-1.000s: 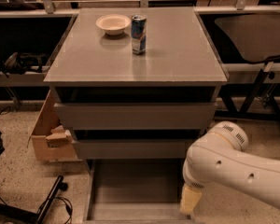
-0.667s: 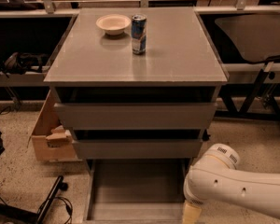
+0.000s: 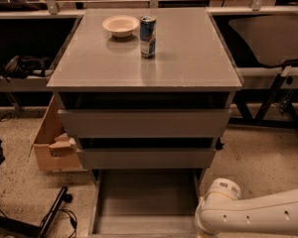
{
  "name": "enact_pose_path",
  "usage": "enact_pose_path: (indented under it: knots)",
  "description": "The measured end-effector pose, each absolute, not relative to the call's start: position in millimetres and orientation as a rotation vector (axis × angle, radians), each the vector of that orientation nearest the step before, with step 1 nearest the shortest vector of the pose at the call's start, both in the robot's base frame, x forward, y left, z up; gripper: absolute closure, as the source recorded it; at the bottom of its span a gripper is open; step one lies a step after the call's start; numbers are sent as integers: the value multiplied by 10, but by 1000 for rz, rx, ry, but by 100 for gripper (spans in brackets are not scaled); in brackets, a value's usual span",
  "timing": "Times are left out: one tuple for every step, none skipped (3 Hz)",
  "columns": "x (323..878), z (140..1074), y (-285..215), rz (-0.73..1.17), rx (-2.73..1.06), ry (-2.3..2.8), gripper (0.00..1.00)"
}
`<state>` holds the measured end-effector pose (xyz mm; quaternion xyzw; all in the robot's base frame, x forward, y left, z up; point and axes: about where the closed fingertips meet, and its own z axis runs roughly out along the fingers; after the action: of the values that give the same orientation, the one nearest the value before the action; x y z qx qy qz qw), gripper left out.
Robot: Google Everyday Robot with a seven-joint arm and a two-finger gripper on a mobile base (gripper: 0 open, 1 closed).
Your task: Close bottom drawer
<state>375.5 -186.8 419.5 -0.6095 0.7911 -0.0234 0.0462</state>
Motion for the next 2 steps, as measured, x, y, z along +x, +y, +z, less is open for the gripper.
enact_pose_path:
  knots:
    - [3789, 3732, -1968, -84, -1908, 2410, 18]
    - [3698, 3384, -1983, -56, -1911, 2443, 41]
